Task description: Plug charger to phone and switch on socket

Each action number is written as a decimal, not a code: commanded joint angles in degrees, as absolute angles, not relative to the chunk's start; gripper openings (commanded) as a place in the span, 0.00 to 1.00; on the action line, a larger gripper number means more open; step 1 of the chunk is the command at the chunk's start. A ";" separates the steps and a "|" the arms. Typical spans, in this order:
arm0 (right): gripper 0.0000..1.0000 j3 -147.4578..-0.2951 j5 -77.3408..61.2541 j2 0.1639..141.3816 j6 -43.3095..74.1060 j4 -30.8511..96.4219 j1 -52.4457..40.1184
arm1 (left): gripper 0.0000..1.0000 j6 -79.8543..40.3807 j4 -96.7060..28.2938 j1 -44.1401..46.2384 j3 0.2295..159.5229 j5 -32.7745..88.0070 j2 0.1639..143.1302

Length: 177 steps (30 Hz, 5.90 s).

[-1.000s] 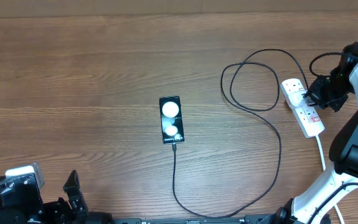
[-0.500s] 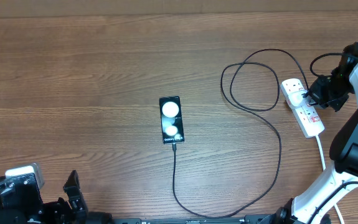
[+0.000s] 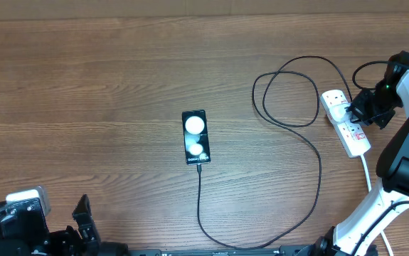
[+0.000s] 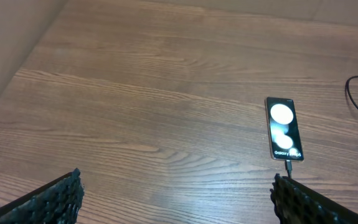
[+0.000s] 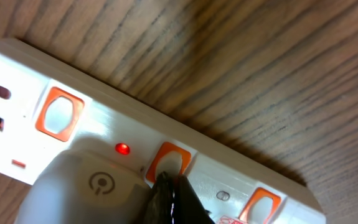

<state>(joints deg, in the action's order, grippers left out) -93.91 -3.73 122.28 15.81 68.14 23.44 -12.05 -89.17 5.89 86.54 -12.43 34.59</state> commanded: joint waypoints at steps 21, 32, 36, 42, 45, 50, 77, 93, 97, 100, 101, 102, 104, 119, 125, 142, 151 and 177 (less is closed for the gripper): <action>0.04 -116.29 -35.18 76.16 39.18 34.83 19.38 | 1.00 -12.91 -89.30 5.98 86.37 -11.99 8.78; 0.11 -116.29 -35.70 61.06 24.91 32.53 15.49 | 1.00 -12.91 -89.41 2.90 86.37 -11.99 2.04; 0.12 -116.25 -35.62 58.54 19.64 40.71 15.35 | 1.00 -12.88 -90.37 -0.25 87.44 -11.99 0.27; 0.12 -109.71 -35.05 51.09 19.20 45.28 12.73 | 1.00 -12.88 -90.96 -5.02 87.64 -11.99 0.27; 0.13 -102.59 -34.79 44.53 19.22 43.79 12.95 | 1.00 -12.88 -91.33 -7.22 87.64 -11.97 0.27; 0.15 -91.53 -34.61 32.29 19.20 42.11 16.60 | 1.00 -12.88 -91.64 -9.80 87.64 -11.99 0.27; 0.17 -87.55 -33.08 12.80 12.95 45.15 13.23 | 1.00 -18.87 -36.27 -10.15 47.99 1.39 0.27; 0.20 -93.27 -33.10 12.78 12.97 44.77 13.34 | 1.00 -21.45 1.37 -10.13 7.53 4.51 0.27; 0.20 -94.21 -33.10 12.78 12.97 44.05 13.98 | 1.00 -21.47 6.22 -10.13 2.02 4.56 0.27; 0.21 -94.26 -33.08 12.78 12.99 42.11 14.24 | 1.00 -21.41 7.33 -10.11 0.27 4.49 0.27; 0.23 -94.24 -33.08 12.80 12.99 41.41 14.22 | 1.00 -21.43 7.25 -10.11 0.27 4.54 0.27; 0.25 -94.21 -33.10 12.80 12.99 40.36 14.22 | 0.99 -21.45 7.03 -10.11 0.27 4.56 0.27; 0.33 -94.21 -33.10 12.80 12.99 38.09 14.22 | 0.99 -21.45 5.98 -10.11 0.27 4.51 0.27; 1.00 -78.00 -27.59 13.32 13.23 20.84 15.88 | 1.00 -21.43 -4.16 -10.11 0.27 4.05 0.49; 1.00 -61.71 -24.64 15.79 13.85 17.23 15.92 | 0.99 -21.43 -4.19 -10.11 0.27 4.05 0.49; 1.00 -36.93 -20.58 22.35 25.74 23.59 14.31 | 1.00 -21.43 -4.16 -10.11 0.27 4.05 0.49; 1.00 -36.69 -17.02 28.16 25.45 21.10 13.69 | 1.00 -21.43 -4.19 -10.11 0.27 4.05 0.49; 1.00 -6.68 1.15 10.81 25.02 -8.64 3.49 | 0.99 -21.43 -4.16 -10.11 0.27 4.05 0.49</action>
